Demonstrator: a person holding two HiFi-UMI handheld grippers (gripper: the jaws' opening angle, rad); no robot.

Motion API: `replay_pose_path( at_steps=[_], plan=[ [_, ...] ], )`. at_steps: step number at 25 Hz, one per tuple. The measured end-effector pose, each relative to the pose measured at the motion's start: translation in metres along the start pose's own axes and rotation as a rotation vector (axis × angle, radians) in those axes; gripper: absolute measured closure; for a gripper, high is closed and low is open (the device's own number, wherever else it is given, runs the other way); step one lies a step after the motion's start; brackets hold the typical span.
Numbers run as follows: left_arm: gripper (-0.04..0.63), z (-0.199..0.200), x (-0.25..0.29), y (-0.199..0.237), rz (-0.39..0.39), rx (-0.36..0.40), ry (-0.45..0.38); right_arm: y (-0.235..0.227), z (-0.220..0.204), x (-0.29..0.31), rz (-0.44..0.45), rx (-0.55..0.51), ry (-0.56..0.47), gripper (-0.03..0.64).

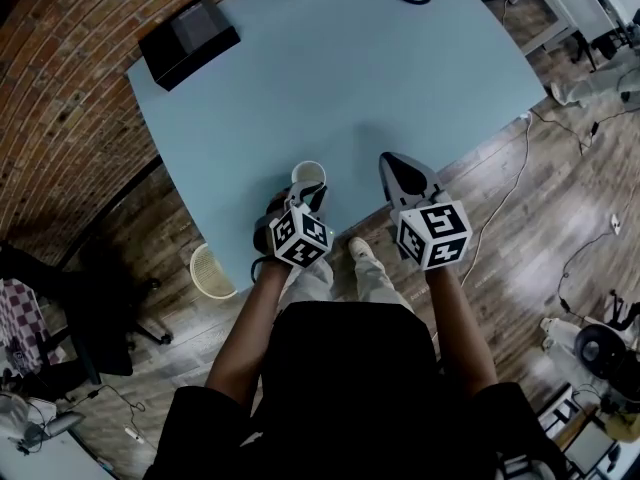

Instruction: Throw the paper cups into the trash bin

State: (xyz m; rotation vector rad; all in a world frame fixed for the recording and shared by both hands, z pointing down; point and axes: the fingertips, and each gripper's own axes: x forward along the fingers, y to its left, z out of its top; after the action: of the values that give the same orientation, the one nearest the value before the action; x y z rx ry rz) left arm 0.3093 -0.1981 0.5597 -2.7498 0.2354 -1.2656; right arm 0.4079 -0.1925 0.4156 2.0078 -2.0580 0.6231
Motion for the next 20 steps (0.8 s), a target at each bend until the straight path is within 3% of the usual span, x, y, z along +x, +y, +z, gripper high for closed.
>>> replay_pose_path(
  at_steps=[9,20],
  plan=[
    [0.565,0.019,-0.022,0.011,0.077,-0.053,-0.08,0.004,0.007,0.005,0.051,-0.046,-0.001,0.612],
    [0.568,0.03,-0.056,0.021,0.192,-0.137,-0.104,0.025,0.024,0.014,0.184,-0.091,-0.03,0.612]
  ],
)
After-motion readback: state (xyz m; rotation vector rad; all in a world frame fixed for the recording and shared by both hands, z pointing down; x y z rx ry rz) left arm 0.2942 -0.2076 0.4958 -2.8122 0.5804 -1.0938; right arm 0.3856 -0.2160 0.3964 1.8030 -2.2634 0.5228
